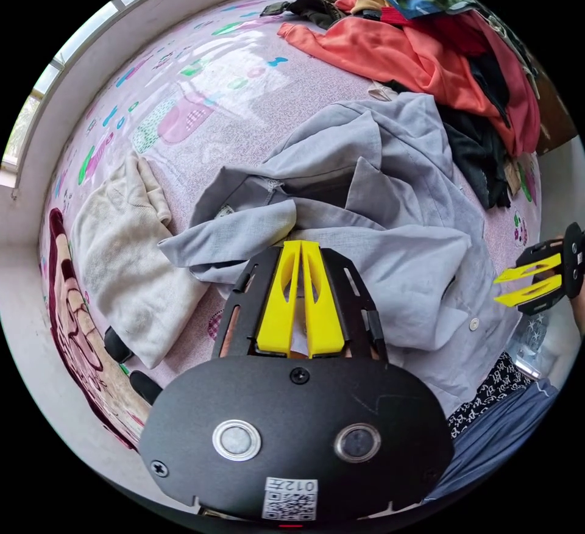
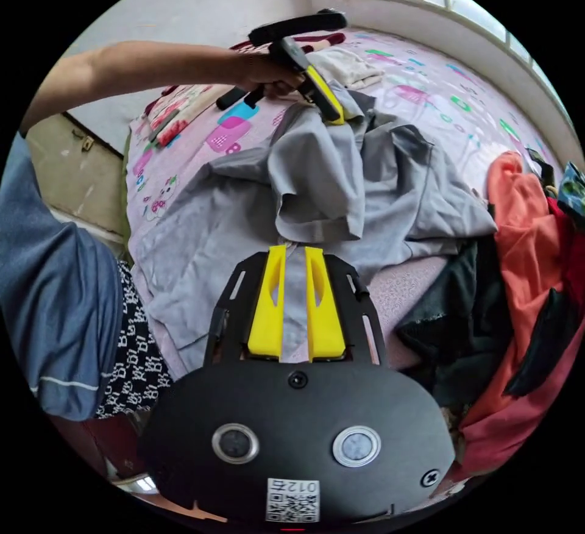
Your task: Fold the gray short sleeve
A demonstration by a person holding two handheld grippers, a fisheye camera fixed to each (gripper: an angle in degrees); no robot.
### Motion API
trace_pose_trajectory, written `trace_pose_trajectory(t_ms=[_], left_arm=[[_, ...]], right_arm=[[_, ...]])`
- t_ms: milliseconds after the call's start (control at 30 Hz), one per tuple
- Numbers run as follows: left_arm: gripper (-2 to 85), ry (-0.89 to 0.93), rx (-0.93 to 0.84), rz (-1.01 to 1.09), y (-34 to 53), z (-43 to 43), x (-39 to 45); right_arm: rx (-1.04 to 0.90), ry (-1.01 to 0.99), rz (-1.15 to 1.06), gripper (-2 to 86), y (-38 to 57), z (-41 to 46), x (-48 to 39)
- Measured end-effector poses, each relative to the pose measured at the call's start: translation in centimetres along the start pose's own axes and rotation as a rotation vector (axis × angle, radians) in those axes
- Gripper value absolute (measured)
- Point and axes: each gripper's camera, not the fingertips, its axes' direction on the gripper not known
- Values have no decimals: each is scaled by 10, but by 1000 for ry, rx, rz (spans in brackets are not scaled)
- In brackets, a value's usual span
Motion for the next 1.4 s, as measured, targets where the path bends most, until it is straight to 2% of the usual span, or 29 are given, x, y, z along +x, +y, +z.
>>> trace_pose_trajectory(t_ms=[100, 233, 300, 400, 533, 700, 800, 867, 967, 1033, 1133, 1233, 1400], left_arm=[[3, 2, 5, 5, 11, -3, -6], [3, 5, 28, 12, 32, -15, -15], [3, -3, 54, 23, 46, -25, -19], [2, -4, 130, 1, 82, -49, -32], [2, 41, 278, -160, 167, -88, -66], [3, -3, 378, -396, 300, -122, -100], [3, -9, 383, -578, 387, -128, -119], [3, -25, 376, -721, 451, -127, -129], [3, 2, 367, -874, 516, -118, -134], [2, 14, 357, -932, 543, -109, -133], [2, 47, 316, -968, 563, -88, -126], [3, 139, 331, -917, 556, -65, -116], [3, 192, 375, -693, 504, -49, -110]], right_arm=[[33, -39, 29, 68, -22, 6, -4], [24, -255, 184, 80, -37, 38, 5], [24, -247, 229, 74, -40, 48, 5], [150, -154, 268, 29, -50, 40, -5], [240, -198, 146, 9, -100, 23, -47], [199, -196, -62, 6, -191, 39, -130], [82, -82, -213, 11, -264, 76, -195], [-33, 102, -380, 20, -311, 120, -254], [-94, 306, -570, 63, -337, 162, -312], [-104, 364, -610, 83, -341, 175, -328], [-40, 263, -574, 83, -332, 159, -320], [79, 207, -411, 65, -315, 128, -266], [-7, 194, -107, 74, -335, 127, -127]])
